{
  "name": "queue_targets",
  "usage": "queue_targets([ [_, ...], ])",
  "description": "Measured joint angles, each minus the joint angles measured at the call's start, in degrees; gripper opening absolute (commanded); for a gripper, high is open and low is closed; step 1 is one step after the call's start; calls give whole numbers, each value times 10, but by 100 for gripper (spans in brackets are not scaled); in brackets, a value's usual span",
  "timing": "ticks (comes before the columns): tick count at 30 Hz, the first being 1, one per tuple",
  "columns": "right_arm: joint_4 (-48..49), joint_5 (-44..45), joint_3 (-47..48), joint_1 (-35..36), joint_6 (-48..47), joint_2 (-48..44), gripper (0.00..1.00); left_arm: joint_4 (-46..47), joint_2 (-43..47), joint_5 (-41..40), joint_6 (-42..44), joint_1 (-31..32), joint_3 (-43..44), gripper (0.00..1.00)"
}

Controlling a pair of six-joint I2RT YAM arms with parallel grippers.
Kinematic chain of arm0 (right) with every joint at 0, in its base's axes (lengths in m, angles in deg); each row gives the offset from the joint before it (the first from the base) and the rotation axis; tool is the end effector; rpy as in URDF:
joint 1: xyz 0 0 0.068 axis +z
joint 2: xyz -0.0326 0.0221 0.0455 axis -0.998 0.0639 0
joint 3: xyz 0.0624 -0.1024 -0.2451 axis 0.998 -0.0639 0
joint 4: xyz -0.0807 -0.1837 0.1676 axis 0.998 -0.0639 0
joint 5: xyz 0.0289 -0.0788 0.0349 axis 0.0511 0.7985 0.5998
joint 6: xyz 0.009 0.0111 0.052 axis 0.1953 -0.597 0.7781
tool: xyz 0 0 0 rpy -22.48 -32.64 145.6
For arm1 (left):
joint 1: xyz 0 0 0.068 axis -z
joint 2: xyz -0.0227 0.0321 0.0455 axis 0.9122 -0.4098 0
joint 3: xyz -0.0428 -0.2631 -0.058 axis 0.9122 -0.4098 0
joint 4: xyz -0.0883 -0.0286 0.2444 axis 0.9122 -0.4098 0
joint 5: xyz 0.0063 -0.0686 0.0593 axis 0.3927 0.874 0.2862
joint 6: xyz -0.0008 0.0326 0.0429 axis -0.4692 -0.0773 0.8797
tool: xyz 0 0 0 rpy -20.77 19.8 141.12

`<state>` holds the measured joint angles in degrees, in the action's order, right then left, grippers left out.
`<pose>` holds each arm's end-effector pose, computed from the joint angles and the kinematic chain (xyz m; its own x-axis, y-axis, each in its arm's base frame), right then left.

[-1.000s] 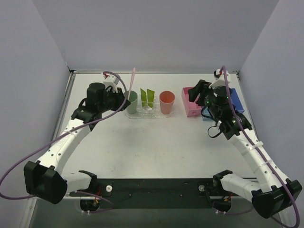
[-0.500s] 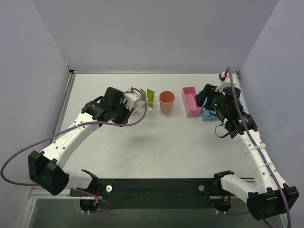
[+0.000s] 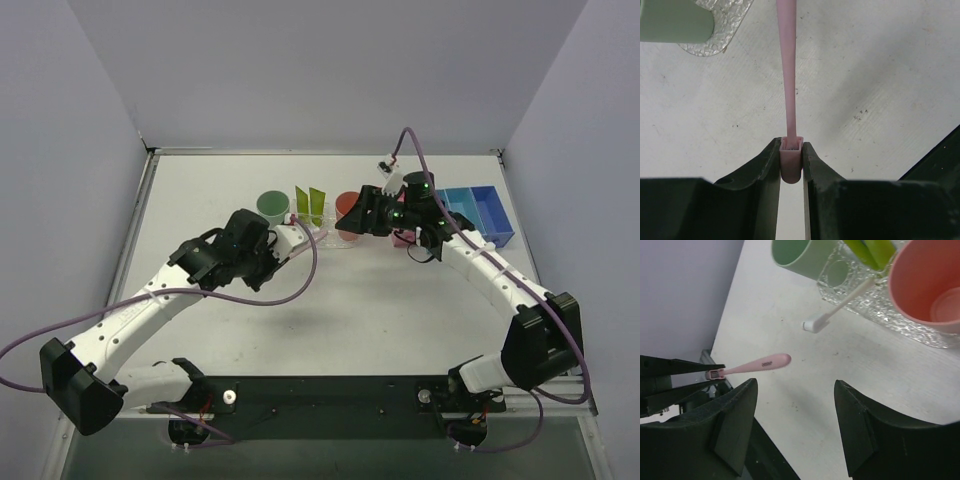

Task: Prepare toiletry sets of a toothbrush and toothpaste on the tray

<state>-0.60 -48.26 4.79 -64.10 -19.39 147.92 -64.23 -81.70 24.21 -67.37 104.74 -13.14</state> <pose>0.2914 0.1411 0.3224 -0.6277 0.1696 -0.7598 -0.5868 0.5382 0.6049 0.1872 -0.1519 0.3146 -0.4303 0.6817 -0.5918 0.7739 0.6160 0.1469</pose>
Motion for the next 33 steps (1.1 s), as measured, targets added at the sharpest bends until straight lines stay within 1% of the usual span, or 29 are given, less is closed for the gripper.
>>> queue_targets([
  [3,39,-42,0,11,34,24,56,6,20,0,7,10,-10,0],
  [7,75,-80,0,10,70,41,49,20,38,-2,14,15,-16,0],
  [9,85,-93,1,11,79,45,49,26,45,-2,18,18,-18,0],
  [11,84,-101,3,11,84,45,47,27,49,-2,21,20,-20,0],
  [12,84,-104,5,12,85,45,45,29,51,-2,21,21,-21,0],
  [23,84,-130,27,30,89,73,40,43,72,-2,24,27,-26,0],
  [29,89,-140,28,34,101,84,33,47,82,-2,24,27,-32,0],
  [33,106,-148,28,34,115,84,32,48,82,-2,24,28,-33,0],
])
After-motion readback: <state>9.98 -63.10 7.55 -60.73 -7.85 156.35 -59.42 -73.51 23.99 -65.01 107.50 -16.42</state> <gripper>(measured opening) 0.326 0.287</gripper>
